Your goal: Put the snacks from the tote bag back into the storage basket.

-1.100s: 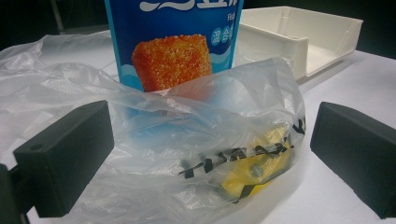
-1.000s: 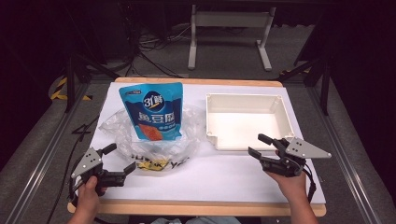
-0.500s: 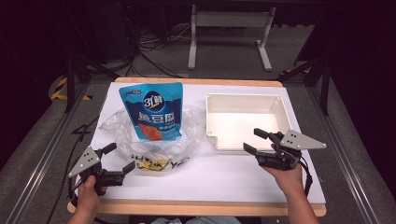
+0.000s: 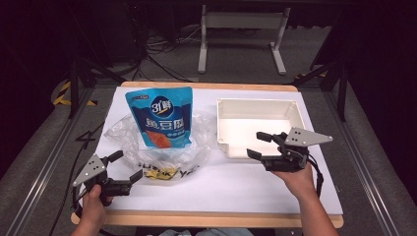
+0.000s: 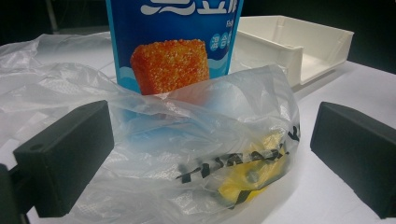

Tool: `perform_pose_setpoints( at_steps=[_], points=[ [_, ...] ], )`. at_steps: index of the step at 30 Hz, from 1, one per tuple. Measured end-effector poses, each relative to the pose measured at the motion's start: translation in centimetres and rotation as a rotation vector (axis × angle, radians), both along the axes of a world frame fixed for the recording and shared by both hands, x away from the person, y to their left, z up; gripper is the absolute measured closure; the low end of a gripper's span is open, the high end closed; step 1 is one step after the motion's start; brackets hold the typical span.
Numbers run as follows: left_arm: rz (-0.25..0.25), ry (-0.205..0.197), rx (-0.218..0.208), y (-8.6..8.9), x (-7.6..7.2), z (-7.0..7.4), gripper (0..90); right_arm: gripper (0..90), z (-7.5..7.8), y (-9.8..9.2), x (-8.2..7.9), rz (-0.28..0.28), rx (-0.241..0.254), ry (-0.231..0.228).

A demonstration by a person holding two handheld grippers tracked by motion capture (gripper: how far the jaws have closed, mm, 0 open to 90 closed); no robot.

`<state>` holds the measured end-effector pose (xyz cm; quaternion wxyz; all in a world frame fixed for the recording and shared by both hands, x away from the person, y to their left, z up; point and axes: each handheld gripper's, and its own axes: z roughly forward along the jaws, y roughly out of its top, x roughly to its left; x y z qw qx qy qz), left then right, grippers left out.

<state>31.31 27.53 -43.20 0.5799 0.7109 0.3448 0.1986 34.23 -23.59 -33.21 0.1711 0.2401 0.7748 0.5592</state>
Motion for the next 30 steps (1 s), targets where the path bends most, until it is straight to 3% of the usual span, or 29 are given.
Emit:
perform_pose_setpoints(
  at_steps=[5,19,25,30],
  points=[
    [0.003,-0.002,-0.003,0.0,0.0,0.0,0.2,28.8,0.6,1.0,0.8,0.0,-0.008,-0.004],
    [0.002,0.005,-0.002,0.1,0.1,0.1,0.2,25.2,1.8,4.7,2.9,0.123,0.029,0.001],
    [0.003,0.006,-0.005,0.1,0.1,0.1,0.2,16.5,1.9,6.6,4.5,0.132,0.021,0.014],
    [0.001,0.003,-0.004,0.1,0.1,0.1,0.2,17.7,2.0,7.8,5.3,0.126,0.013,0.01]
  ],
)
